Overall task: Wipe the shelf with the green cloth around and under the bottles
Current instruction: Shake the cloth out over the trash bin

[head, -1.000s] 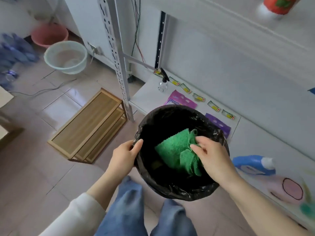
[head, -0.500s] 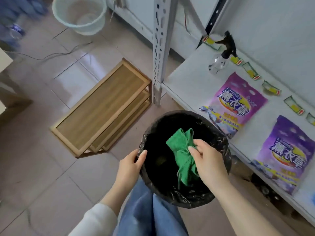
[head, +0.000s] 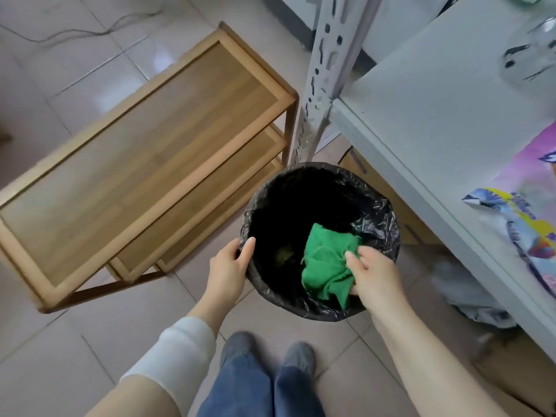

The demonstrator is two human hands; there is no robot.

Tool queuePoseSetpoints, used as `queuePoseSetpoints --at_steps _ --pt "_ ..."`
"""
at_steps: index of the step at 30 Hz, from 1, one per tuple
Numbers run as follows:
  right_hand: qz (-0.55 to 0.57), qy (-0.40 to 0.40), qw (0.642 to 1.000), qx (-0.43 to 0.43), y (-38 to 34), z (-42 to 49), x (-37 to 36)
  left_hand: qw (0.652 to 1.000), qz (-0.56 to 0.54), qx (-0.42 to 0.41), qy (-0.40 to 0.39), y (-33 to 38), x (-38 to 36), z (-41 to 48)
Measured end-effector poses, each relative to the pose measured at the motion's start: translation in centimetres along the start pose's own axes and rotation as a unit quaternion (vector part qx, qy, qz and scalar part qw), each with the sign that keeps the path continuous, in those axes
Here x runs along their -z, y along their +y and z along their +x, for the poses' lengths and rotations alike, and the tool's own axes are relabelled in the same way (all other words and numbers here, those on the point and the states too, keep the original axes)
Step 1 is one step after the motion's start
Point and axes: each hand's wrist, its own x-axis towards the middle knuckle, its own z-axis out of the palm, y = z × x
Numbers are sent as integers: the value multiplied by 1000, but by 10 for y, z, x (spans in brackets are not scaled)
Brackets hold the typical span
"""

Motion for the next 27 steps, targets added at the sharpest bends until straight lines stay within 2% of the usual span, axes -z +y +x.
queuePoseSetpoints --at_steps 5,13,14,16,18,19,20,21,23,25,27 --pt "84 -21 996 -24 14 59 -25 999 -33 7 -1 -23 -21 43" --pt "98 -43 994 -18 15 97 -37 998 -52 -18 0 -25 -43 61" --pt "95 -48 994 -10 14 96 -37 999 -44 -5 8 -23 -44 60" --pt "94 -46 995 2 12 92 -35 994 -66 71 51 -17 -47 53" --pt "92 -44 995 8 11 84 -31 975 -124 123 140 -3 -46 37" --pt "89 -45 995 11 10 79 -29 968 -135 87 191 6 -44 28" --pt "87 -46 995 17 9 75 -26 968 -121 12 219 17 -42 19" --pt "87 -48 995 23 7 70 -24 971 -75 -81 213 27 -41 11" --pt "82 -49 994 44 0 59 -17 963 59 -234 123 46 -48 3" --pt "78 -54 993 68 -4 48 -9 947 144 -285 42 61 -60 -1" --pt "73 -62 993 74 -9 37 0 947 161 -279 21 69 -65 0"
